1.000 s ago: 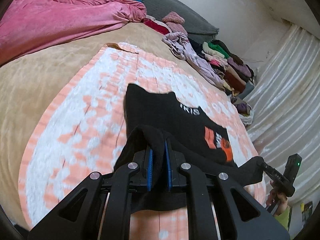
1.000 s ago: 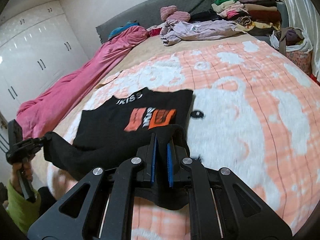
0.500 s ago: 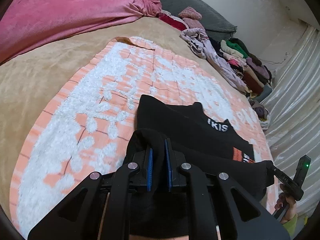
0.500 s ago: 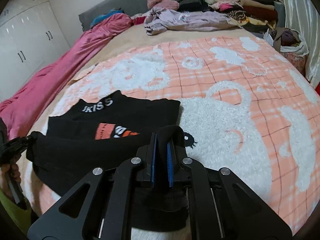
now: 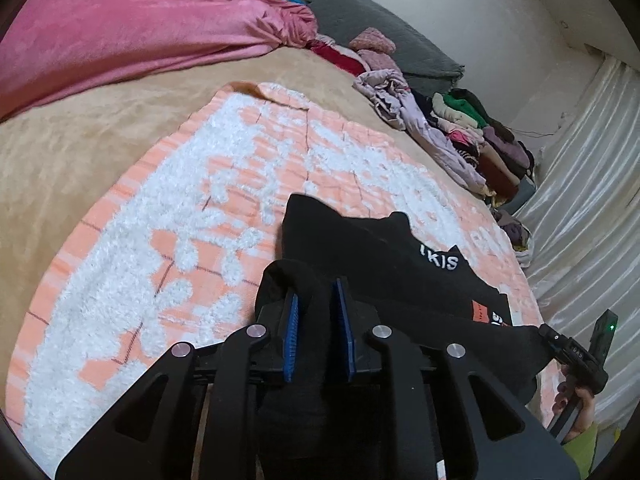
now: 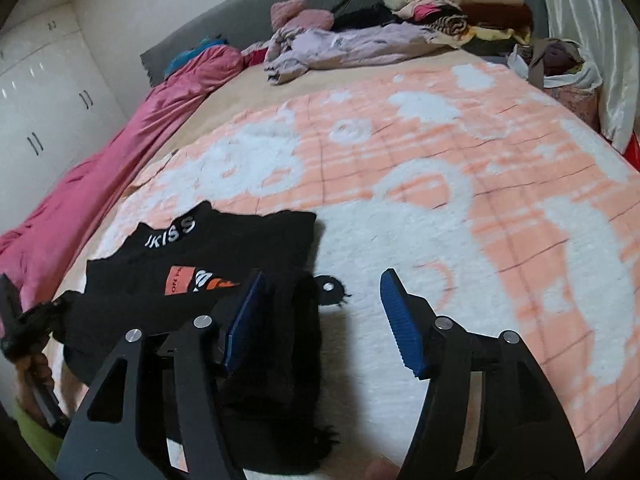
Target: Fold small clothes
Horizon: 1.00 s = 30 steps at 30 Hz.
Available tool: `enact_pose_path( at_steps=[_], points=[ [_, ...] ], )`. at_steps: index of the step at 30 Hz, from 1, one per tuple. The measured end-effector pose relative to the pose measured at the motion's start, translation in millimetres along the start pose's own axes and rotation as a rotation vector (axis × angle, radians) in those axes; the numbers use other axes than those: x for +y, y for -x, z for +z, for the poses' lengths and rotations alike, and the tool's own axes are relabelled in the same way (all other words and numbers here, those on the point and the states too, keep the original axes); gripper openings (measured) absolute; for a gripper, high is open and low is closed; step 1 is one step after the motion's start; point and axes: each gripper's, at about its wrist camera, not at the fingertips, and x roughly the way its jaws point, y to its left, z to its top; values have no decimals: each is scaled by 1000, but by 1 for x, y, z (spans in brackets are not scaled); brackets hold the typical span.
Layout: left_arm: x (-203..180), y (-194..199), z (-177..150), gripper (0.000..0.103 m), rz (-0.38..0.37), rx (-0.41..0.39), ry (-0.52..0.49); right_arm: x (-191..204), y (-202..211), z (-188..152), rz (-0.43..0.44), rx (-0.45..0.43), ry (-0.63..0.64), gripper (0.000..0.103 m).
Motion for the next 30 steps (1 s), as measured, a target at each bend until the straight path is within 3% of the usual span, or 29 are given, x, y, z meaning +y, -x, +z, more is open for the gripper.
enact_pose_path(
  at_steps=[2,3,4,5,8,10,14,19,23,26,30],
  points=[
    [-4,5,1,22,4,-13,-19,2,12,0,20,-31,17,53],
    [-6,8,2,31,13,-25,-29,6,17,-1,24,-41,39,54],
    [-9,13,3,47,41,-50,-51,13,24,-3,30,-52,74,55],
    [-11,18,5,50,79,-78,-79,20,29,-4,42,-55,100,55],
    [-9,30,10,50,98,-104,-97,47,44,-6,113,-68,224,56],
    [-17,39,11,50,104,-109,-148,69,49,-12,148,-71,339,62],
    [-45,52,3,57,31,-85,-258,115,33,-41,140,6,591,62],
    [-89,37,-35,61,-90,27,-380,142,14,-67,103,55,753,62],
    [-119,18,-69,60,-163,134,-479,145,2,-79,2,74,854,62],
    [-133,2,-94,60,-195,215,-530,141,-6,-79,-42,78,851,62],
    [-135,-13,-108,58,-184,242,-549,133,-13,-72,-81,73,804,62]
  ],
)
